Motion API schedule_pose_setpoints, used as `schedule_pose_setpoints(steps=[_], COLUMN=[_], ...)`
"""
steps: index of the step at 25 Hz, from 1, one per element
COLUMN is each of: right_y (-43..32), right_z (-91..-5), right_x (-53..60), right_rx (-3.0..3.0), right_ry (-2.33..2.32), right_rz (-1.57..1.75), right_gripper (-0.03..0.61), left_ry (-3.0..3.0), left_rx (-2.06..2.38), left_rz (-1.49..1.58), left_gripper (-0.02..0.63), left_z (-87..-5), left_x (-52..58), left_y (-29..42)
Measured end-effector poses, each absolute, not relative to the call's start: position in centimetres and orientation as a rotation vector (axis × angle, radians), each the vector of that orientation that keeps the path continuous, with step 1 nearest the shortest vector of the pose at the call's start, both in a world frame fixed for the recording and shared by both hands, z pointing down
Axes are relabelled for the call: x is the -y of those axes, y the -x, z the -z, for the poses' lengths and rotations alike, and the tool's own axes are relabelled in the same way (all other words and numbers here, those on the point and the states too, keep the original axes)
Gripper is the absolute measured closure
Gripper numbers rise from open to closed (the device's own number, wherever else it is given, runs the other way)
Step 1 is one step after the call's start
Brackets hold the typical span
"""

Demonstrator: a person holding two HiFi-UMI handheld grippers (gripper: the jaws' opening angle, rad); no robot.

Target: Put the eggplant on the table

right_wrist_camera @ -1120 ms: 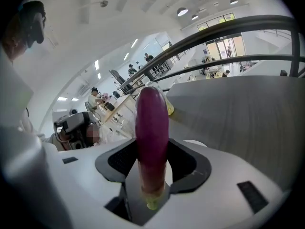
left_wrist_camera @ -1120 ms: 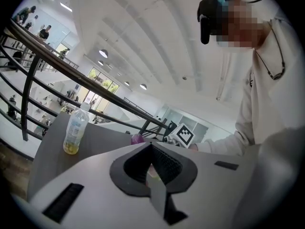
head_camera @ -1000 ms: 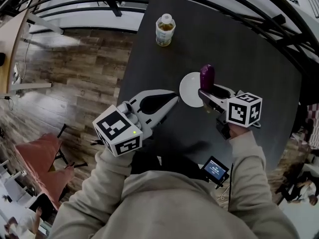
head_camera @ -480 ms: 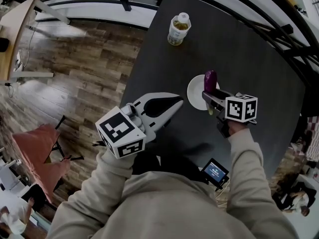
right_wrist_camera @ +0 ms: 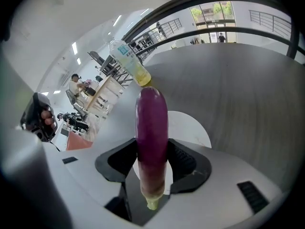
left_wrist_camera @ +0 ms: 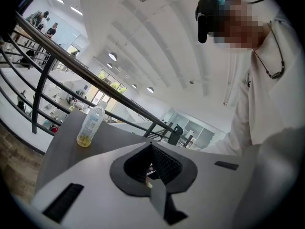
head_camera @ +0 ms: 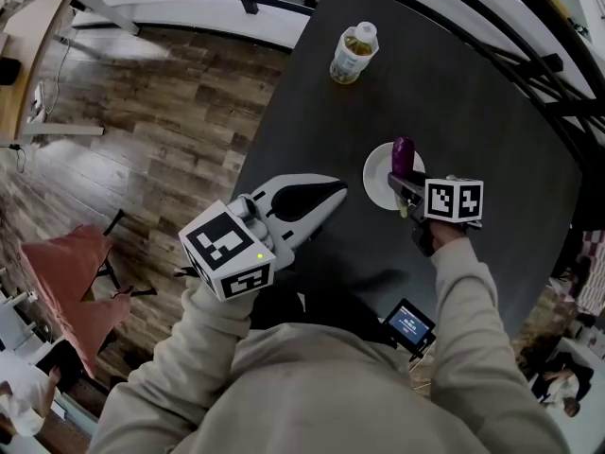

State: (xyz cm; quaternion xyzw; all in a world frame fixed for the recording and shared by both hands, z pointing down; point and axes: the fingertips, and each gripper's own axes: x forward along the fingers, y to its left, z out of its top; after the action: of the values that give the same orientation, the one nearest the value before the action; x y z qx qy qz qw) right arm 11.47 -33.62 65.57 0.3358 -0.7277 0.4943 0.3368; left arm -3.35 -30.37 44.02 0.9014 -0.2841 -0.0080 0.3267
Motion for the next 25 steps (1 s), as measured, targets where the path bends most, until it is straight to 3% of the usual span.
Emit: schedule_pose_setpoints(steps=[17, 25], right_y=[-12.2, -12.2], right_z=[-68.2, -67.6], right_x=[33.1, 33.5], right_rx=[1.751, 1.781], right_ry=[-0.874, -0.898], right_rz=[-1.188, -1.178], right_gripper=[0.365, 0.328], left_ry=[-2.334, -2.349], left_rx=[0.721, 0.71], left_rz=[0.035, 0.016], left_gripper=[0.607, 0.607], left_z=[-44.5, -43.9], left_x=[29.8, 29.9], left_y=[4.1, 4.2])
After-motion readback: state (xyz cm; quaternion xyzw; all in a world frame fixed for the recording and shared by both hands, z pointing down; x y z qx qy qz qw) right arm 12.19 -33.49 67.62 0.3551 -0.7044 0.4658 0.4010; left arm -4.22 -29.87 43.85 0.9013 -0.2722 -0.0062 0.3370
